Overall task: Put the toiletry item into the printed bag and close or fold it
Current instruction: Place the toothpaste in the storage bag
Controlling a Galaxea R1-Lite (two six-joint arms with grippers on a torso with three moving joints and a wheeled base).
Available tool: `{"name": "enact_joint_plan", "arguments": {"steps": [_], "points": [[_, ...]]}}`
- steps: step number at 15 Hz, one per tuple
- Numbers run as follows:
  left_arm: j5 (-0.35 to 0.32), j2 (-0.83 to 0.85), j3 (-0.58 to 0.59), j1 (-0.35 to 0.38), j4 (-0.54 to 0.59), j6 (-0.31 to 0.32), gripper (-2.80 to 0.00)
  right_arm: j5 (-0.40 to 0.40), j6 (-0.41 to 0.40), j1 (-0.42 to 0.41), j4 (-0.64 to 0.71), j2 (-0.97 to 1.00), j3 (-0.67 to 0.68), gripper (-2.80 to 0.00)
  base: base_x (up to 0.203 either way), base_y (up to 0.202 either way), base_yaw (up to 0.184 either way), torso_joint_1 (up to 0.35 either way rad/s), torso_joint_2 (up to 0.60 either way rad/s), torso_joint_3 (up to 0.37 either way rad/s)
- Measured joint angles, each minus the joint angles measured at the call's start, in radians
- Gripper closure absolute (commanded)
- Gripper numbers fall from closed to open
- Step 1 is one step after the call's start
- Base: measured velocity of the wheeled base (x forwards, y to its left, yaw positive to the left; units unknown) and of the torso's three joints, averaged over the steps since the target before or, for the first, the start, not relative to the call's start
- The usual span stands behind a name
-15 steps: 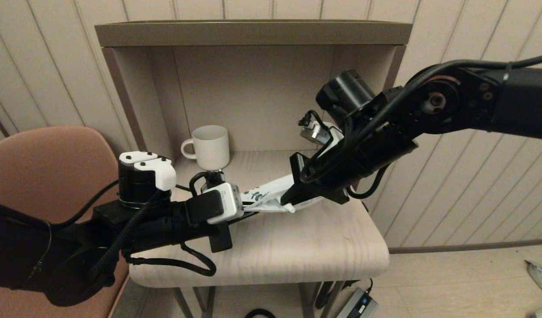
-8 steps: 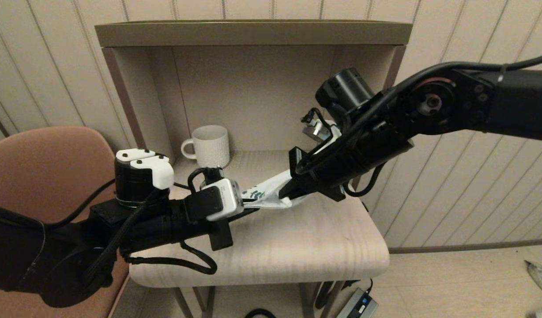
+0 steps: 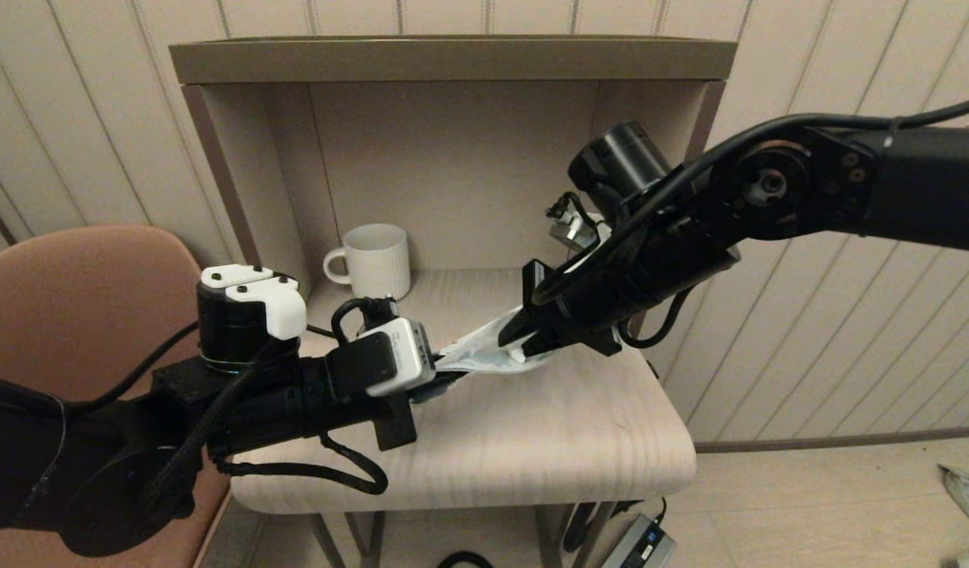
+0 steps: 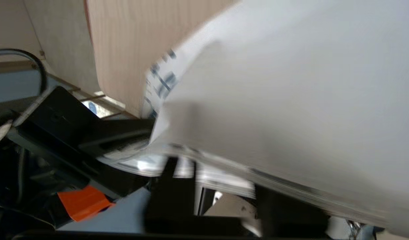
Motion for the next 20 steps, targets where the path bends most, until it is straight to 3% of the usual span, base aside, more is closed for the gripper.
{"name": "enact_joint_plan", "arguments": {"steps": [8, 15, 16, 17, 20], "points": [[-0.001, 0.014, 0.000, -0.001, 0.001, -0.007, 0.00, 0.003, -0.016, 0.010, 0.000, -0.033, 0.001, -2.80, 0.000, 0.000, 0.000, 0.000, 0.00, 0.000], [-0.001, 0.037, -0.011, 0.001, 0.000, -0.058, 0.00, 0.000, -0.045, 0.085, 0.019, -0.179, 0.018, -2.80, 0.000, 0.000, 0.000, 0.000, 0.00, 0.000], [0.000, 0.041, -0.011, 0.003, 0.001, -0.070, 0.00, -0.001, -0.052, 0.085, 0.019, -0.190, 0.020, -0.65, 0.000, 0.000, 0.000, 0.000, 0.00, 0.000], [0.000, 0.045, -0.012, 0.007, 0.001, -0.096, 0.00, -0.003, -0.062, 0.082, 0.019, -0.204, 0.021, 0.00, 0.000, 0.000, 0.000, 0.000, 0.00, 0.000], [0.003, 0.052, -0.048, 0.025, 0.011, -0.235, 0.00, -0.015, -0.122, 0.075, 0.013, -0.256, 0.040, 0.00, 0.000, 0.000, 0.000, 0.000, 0.00, 0.000]]}}
